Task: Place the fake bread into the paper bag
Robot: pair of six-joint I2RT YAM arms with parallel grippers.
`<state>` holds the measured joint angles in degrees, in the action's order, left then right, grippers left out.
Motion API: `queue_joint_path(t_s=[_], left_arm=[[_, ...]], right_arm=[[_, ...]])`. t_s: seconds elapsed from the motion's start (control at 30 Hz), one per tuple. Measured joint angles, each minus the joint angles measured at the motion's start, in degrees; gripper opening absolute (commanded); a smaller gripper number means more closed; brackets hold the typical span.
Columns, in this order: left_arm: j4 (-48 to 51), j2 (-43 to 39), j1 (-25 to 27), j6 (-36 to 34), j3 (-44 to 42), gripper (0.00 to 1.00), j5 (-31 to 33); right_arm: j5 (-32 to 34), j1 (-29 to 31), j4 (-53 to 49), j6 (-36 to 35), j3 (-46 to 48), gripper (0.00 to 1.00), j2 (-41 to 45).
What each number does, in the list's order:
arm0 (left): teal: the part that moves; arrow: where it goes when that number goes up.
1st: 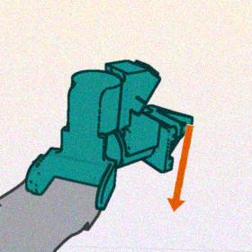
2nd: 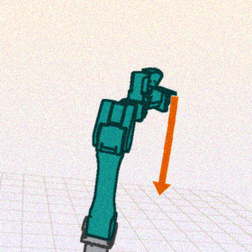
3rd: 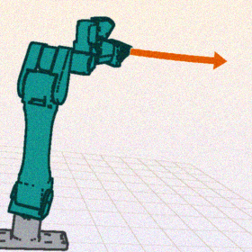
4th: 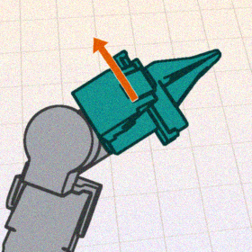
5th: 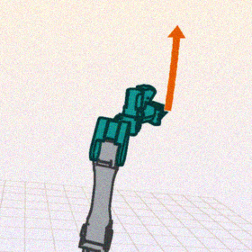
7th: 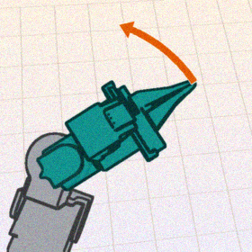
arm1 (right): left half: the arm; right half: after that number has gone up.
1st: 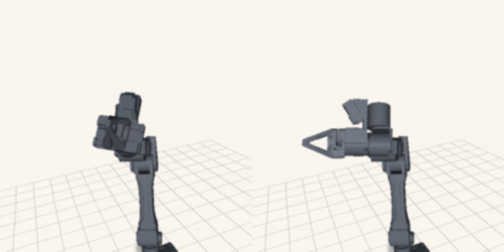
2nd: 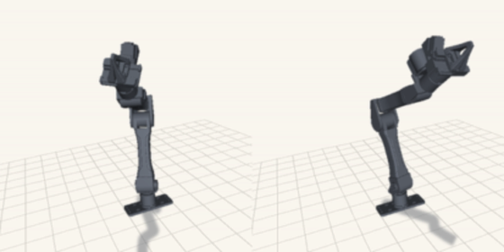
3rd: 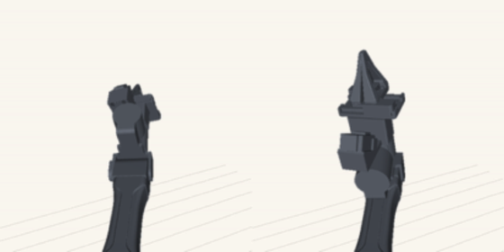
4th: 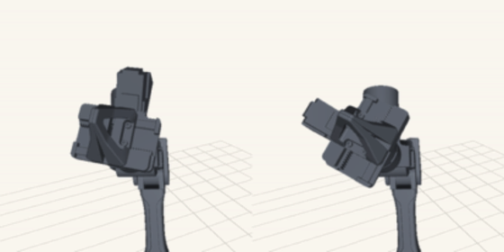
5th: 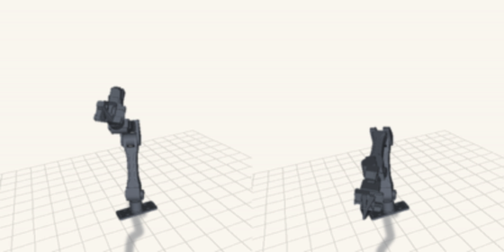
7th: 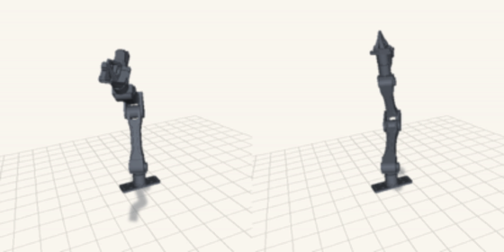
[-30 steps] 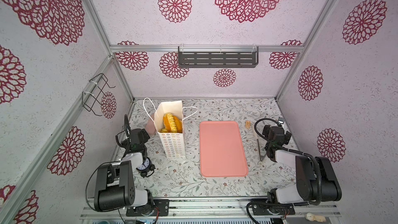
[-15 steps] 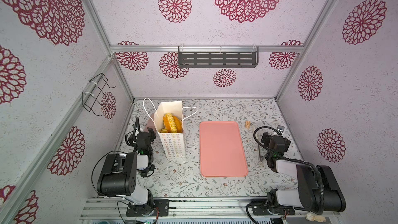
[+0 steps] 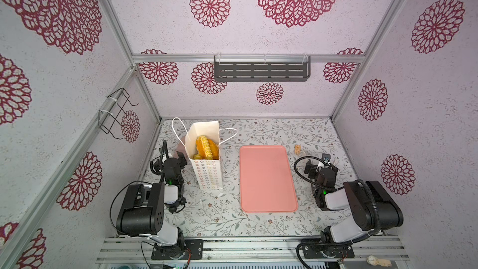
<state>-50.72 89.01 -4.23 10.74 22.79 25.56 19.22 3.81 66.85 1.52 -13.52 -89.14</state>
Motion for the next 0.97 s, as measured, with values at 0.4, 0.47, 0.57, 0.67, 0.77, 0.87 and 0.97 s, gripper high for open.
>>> queue_joint_path(t_s=[0.4, 0.47, 0.57, 0.67, 0.77, 0.87, 0.97], left_arm=[[0.1, 0.0, -0.7, 0.0, 0.7, 0.97, -1.3], [0.0, 0.0, -0.7, 0.0, 0.7, 0.97, -1.3], [0.0, 0.0, -0.7, 0.0, 0.7, 0.97, -1.5], [0.0, 0.0, -0.7, 0.0, 0.7, 0.97, -1.5], [0.0, 0.0, -0.7, 0.0, 0.7, 0.97, -1.5], [0.0, 0.0, -0.7, 0.0, 0.7, 0.97, -1.5], [0.0, 0.0, -0.7, 0.0, 0.7, 0.97, -1.5]], right_arm=[[-1.5, -1.2, -0.2, 0.0, -0.7, 0.99, 0.0], [-1.5, -1.2, -0.2, 0.0, -0.7, 0.99, 0.0], [-1.5, -1.2, -0.2, 0.0, -0.7, 0.99, 0.0], [-1.5, -1.2, -0.2, 0.0, -0.7, 0.99, 0.0], [-1.5, -1.3, -0.3, 0.1, -0.7, 0.99, 0.0], [-2.0, -1.5, -0.7, 0.1, -0.7, 0.99, 0.0], [-2.4, -1.6, -0.8, 0.1, -0.7, 0.99, 0.0]])
